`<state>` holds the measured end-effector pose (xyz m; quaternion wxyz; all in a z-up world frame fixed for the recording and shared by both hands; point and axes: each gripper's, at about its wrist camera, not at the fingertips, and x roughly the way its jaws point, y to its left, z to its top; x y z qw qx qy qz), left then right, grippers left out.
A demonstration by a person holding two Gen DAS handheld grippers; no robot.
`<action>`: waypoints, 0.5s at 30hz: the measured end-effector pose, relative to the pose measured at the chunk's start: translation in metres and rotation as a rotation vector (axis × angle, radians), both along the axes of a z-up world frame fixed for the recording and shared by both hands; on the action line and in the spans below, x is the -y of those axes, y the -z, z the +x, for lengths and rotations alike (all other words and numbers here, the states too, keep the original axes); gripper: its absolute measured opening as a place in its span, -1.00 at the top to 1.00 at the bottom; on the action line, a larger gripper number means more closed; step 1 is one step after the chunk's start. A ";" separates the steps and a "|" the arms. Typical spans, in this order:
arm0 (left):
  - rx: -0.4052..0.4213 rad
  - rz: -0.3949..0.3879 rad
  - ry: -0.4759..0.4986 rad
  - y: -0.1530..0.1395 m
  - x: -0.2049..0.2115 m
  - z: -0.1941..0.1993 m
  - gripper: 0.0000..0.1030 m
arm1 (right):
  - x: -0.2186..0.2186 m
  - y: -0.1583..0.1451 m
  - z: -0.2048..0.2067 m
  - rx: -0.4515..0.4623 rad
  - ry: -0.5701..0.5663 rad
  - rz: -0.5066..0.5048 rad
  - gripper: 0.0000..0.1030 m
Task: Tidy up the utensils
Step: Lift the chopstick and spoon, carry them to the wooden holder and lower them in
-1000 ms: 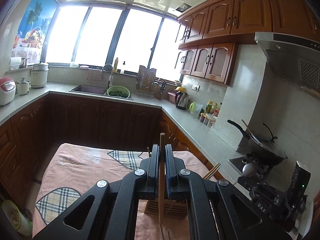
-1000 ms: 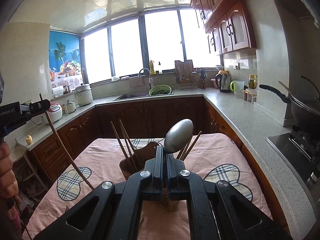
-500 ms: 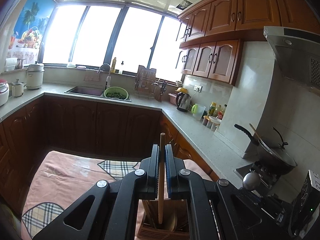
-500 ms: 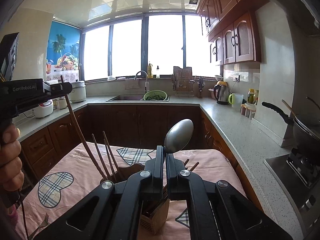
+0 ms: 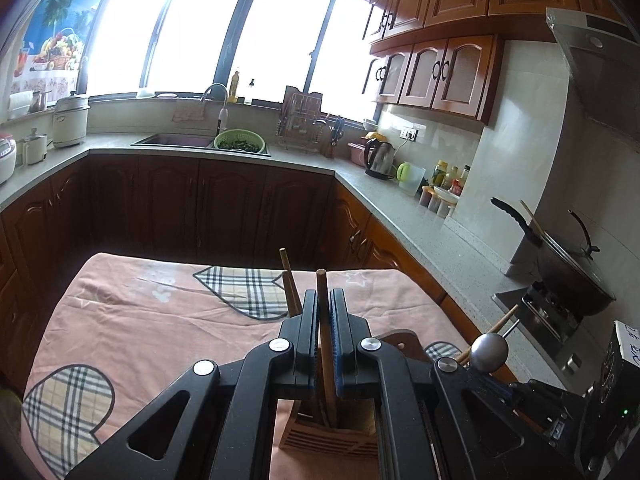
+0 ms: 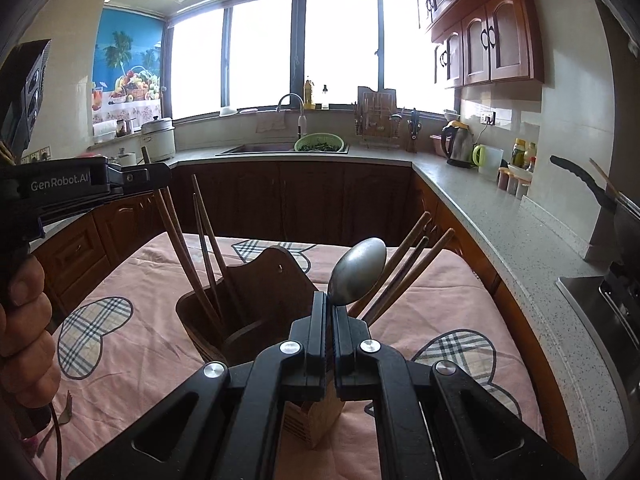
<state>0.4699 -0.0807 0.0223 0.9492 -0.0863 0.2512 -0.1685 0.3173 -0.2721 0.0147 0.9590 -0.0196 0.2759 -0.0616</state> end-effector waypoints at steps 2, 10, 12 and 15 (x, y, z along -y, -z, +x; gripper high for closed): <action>-0.019 0.007 0.000 0.005 -0.001 0.005 0.91 | 0.003 0.007 0.003 -0.021 -0.003 0.021 0.96; -0.011 0.039 -0.012 0.006 0.000 0.004 0.87 | 0.014 0.021 0.010 -0.067 -0.001 0.078 0.96; -0.014 0.038 -0.014 0.007 -0.002 0.003 0.86 | 0.016 0.020 0.010 -0.069 -0.002 0.085 0.96; -0.021 0.030 -0.009 0.009 -0.007 0.004 0.86 | 0.015 0.020 0.009 -0.070 -0.003 0.079 0.96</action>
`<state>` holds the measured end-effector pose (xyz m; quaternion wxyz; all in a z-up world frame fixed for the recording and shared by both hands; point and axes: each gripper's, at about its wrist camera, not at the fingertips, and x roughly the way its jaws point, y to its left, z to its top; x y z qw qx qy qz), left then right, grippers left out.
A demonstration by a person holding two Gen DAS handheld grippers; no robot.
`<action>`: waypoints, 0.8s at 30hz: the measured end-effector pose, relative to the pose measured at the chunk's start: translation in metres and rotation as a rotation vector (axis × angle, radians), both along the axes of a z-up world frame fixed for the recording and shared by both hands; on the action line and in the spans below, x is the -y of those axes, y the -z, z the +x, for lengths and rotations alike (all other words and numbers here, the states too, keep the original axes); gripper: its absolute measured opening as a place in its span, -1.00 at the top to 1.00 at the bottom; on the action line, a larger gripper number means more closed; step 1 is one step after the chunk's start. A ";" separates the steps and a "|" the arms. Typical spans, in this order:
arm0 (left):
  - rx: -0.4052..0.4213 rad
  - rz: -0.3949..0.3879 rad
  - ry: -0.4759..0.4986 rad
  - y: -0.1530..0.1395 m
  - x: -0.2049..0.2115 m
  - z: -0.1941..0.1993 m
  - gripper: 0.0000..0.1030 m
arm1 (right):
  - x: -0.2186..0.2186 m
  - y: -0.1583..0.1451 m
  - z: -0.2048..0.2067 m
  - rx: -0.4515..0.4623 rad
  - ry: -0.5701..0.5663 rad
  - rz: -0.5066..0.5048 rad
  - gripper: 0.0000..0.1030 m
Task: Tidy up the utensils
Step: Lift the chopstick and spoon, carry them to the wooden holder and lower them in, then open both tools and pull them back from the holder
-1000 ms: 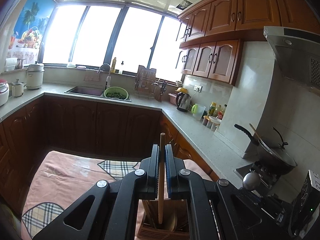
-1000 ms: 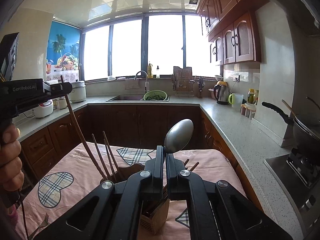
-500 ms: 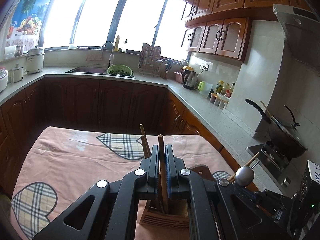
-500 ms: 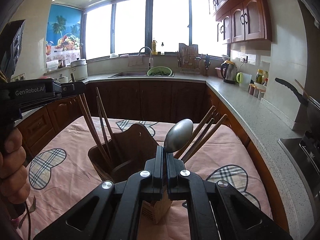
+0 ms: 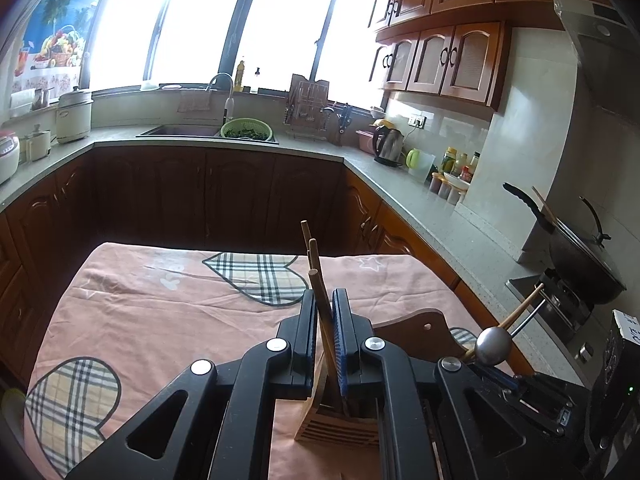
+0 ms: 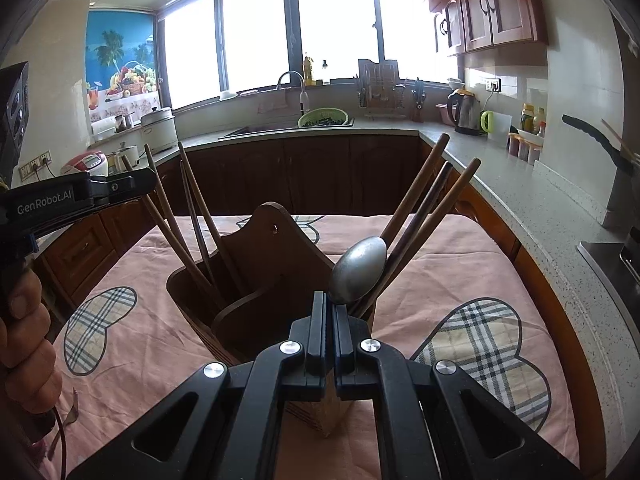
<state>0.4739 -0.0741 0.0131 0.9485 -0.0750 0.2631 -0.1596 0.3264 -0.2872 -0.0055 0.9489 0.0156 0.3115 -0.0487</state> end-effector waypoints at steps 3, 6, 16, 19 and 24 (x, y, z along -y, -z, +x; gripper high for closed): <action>-0.001 0.003 -0.001 0.002 -0.003 -0.002 0.86 | 0.000 -0.001 0.001 -0.002 0.001 0.008 0.96; -0.008 0.003 0.001 0.004 -0.005 -0.004 0.86 | 0.000 -0.001 0.001 -0.004 0.002 0.011 0.96; -0.028 -0.001 0.000 0.002 -0.008 -0.004 0.81 | 0.002 -0.003 -0.001 0.002 0.007 0.032 0.87; -0.031 0.001 0.002 0.001 -0.007 -0.004 0.74 | 0.002 -0.003 -0.002 0.003 0.008 0.036 0.87; -0.022 -0.002 0.010 -0.001 -0.009 -0.010 0.54 | 0.003 -0.004 -0.004 0.005 0.010 0.037 0.86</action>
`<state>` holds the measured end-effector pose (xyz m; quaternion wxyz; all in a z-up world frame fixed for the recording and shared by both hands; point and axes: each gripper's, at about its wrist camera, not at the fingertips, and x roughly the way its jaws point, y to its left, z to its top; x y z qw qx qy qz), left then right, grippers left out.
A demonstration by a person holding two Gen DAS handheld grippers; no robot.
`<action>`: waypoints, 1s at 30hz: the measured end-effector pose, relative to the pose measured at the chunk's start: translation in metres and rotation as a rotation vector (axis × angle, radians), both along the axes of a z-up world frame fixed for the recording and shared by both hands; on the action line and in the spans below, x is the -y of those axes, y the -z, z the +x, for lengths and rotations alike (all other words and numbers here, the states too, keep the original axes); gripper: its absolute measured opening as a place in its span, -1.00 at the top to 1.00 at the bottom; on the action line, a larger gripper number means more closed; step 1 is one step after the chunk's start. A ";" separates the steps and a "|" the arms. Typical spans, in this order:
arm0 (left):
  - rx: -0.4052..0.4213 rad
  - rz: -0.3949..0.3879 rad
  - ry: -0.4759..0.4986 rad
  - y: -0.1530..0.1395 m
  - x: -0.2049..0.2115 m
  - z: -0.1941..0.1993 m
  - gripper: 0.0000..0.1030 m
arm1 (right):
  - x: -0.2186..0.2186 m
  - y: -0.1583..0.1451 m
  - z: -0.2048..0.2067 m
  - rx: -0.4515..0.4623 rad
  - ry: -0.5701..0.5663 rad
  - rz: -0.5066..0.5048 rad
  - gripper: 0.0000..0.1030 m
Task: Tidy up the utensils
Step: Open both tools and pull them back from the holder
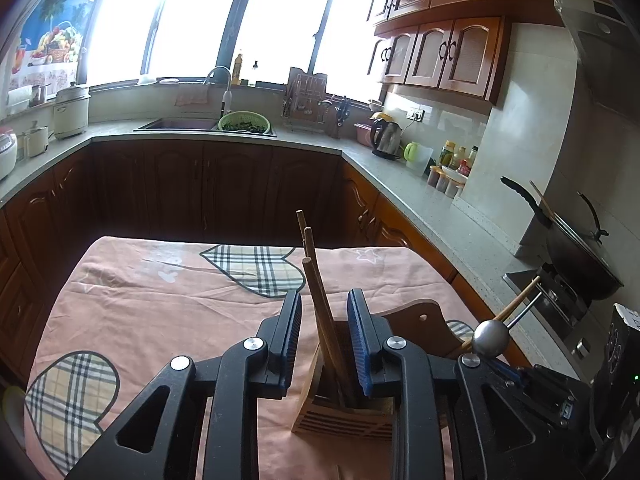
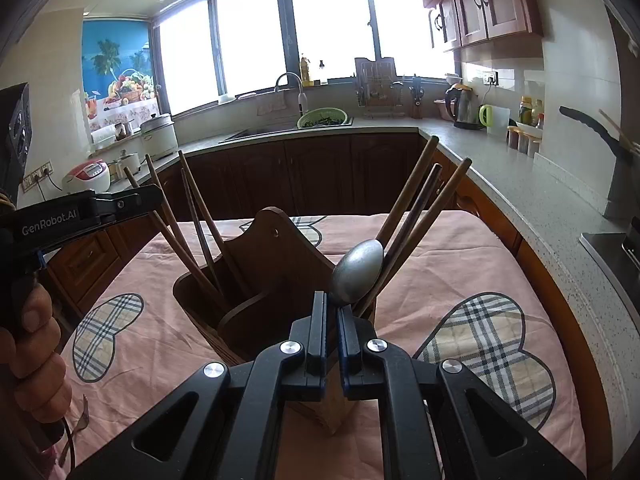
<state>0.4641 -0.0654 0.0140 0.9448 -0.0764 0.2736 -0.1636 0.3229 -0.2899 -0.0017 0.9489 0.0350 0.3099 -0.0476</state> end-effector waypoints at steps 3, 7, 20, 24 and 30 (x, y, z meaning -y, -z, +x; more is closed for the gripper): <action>0.001 0.003 0.002 0.000 -0.001 -0.003 0.54 | 0.001 -0.001 -0.002 0.003 0.002 0.006 0.85; -0.003 -0.001 0.000 -0.001 -0.003 -0.004 0.43 | 0.002 -0.002 -0.003 0.004 0.009 0.015 0.75; -0.003 -0.033 -0.026 -0.006 -0.016 -0.021 -0.66 | 0.005 -0.011 -0.020 0.041 0.048 -0.005 0.12; -0.017 -0.050 -0.034 -0.006 -0.024 -0.029 -0.74 | 0.008 -0.010 -0.027 0.055 0.068 0.000 -0.49; -0.023 -0.049 -0.064 -0.009 -0.035 -0.046 -0.91 | 0.016 -0.010 -0.037 0.058 0.086 0.039 -0.72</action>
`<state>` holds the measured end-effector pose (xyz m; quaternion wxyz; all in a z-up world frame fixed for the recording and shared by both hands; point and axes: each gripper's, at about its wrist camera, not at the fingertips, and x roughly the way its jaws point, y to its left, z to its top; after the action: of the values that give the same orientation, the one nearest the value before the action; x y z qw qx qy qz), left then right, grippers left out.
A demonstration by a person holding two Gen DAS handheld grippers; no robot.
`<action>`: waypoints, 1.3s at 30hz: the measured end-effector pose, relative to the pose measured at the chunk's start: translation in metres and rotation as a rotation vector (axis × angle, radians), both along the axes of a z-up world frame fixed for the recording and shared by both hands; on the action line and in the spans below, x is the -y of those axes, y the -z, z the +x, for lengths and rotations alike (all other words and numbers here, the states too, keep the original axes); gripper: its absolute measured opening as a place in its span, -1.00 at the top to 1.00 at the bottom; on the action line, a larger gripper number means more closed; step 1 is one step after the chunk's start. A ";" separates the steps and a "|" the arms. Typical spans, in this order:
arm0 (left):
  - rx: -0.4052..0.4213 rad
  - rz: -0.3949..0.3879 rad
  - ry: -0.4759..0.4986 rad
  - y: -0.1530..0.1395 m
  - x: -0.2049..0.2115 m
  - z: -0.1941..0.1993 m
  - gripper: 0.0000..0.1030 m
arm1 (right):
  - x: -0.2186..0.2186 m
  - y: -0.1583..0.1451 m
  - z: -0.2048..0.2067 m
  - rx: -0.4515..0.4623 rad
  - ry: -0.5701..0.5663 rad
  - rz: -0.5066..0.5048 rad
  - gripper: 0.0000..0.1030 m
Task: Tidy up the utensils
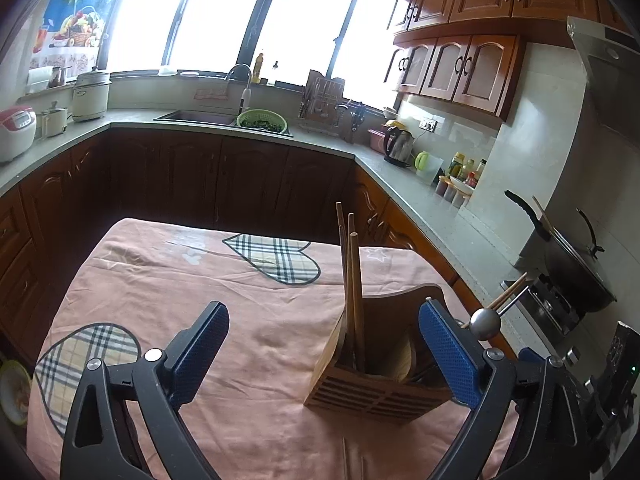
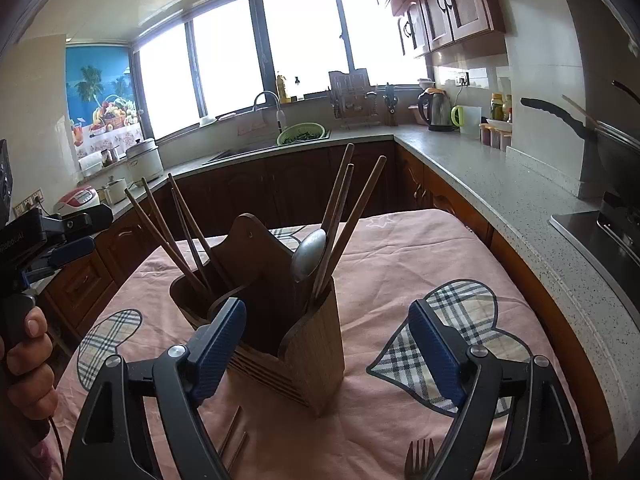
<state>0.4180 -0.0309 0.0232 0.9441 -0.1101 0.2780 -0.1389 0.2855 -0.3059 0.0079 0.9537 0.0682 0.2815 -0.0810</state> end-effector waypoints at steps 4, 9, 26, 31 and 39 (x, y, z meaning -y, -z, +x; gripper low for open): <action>-0.006 -0.007 -0.025 -0.002 -0.007 -0.016 -0.98 | -0.003 -0.005 -0.010 0.022 0.006 0.014 -0.76; 0.002 0.001 -0.027 -0.004 -0.012 -0.041 -0.98 | -0.009 -0.011 -0.025 0.044 0.004 0.028 -0.78; 0.084 0.082 -0.018 -0.008 -0.030 -0.165 -0.98 | -0.038 -0.044 -0.102 0.156 -0.016 0.086 -0.95; 0.128 0.128 -0.018 -0.016 -0.034 -0.198 -0.98 | -0.049 -0.055 -0.124 0.184 -0.034 0.085 -0.98; 0.324 0.212 -0.058 -0.049 -0.035 -0.254 -0.99 | -0.072 -0.101 -0.149 0.267 -0.085 0.006 -1.00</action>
<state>0.1640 0.0046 0.0726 0.9864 0.0058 0.1322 -0.0973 0.1367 -0.2337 0.1094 0.9850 0.0694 0.1550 -0.0296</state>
